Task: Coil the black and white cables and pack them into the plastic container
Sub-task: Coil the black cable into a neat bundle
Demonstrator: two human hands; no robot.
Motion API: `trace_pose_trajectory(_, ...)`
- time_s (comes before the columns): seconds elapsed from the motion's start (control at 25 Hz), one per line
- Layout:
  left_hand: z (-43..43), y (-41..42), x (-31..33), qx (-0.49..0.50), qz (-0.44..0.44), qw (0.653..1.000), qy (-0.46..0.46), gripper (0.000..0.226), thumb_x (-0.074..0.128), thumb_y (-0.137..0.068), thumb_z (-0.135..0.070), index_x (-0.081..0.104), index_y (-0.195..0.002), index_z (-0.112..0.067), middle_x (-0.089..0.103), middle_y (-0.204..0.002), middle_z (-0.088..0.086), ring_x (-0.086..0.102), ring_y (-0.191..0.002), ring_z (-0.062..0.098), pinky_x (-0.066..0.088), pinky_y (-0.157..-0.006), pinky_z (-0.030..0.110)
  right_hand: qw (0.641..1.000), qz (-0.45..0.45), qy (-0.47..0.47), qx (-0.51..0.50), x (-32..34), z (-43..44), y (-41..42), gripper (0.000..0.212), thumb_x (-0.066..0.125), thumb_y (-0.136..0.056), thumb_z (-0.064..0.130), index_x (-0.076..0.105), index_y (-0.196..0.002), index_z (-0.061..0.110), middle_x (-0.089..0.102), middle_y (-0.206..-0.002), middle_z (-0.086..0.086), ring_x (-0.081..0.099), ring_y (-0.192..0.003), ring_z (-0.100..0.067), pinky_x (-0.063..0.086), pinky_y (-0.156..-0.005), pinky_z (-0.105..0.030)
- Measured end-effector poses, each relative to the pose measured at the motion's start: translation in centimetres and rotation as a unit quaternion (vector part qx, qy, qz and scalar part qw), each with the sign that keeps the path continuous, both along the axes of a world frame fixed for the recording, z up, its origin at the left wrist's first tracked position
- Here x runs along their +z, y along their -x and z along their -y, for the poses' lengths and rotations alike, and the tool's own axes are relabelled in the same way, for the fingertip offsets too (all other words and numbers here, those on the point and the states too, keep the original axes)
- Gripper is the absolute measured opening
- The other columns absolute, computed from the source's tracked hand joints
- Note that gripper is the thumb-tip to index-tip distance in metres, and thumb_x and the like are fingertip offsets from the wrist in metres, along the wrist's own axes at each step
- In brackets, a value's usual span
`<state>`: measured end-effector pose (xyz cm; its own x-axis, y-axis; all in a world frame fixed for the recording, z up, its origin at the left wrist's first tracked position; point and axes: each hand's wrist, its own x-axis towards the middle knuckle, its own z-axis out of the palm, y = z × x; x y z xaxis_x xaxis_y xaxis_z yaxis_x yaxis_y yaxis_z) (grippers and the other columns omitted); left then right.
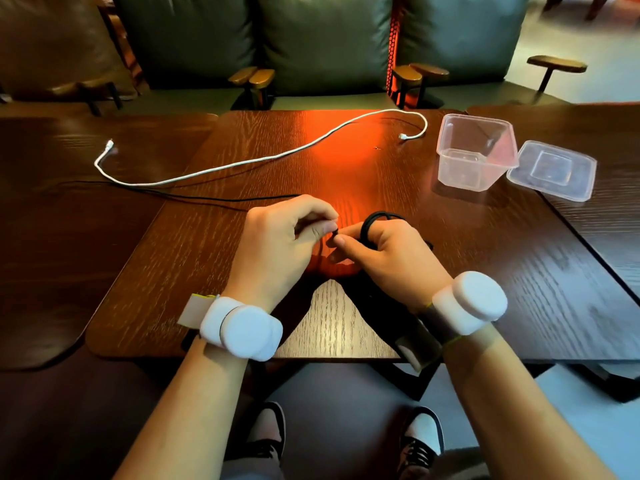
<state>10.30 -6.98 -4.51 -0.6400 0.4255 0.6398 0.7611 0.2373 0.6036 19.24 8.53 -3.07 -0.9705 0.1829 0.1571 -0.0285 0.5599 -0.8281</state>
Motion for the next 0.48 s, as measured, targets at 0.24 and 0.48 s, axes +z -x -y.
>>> trace_pose_trajectory(0.24,-0.38,-0.44,0.09,0.023,-0.062,0.993,-0.095,0.004,0.078,-0.086,-0.014,0.078,-0.09,-0.014,0.076,-0.086,-0.008,0.073,-0.081,0.007,0.059,-0.072,0.033,0.995,-0.046,0.085,-0.013,0.77,0.42,-0.16,0.02,0.061,-0.097,0.028,0.073,-0.087,0.016,0.073,-0.071,0.007,0.07,-0.068,-0.014,0.056,-0.07,-0.034)
trace_pose_trajectory(0.48,-0.57,-0.34,-0.13,-0.013,-0.046,0.99,-0.135,0.006,0.076,-0.09,-0.013,0.077,-0.094,-0.008,0.076,-0.089,0.0,0.075,-0.081,0.018,0.059,-0.072,0.044,0.977,-0.043,0.207,-0.011,0.87,0.28,-0.01,0.025,0.061,-0.096,0.024,0.074,-0.094,0.004,0.063,-0.063,0.012,0.056,-0.06,0.004,0.044,-0.066,-0.018)
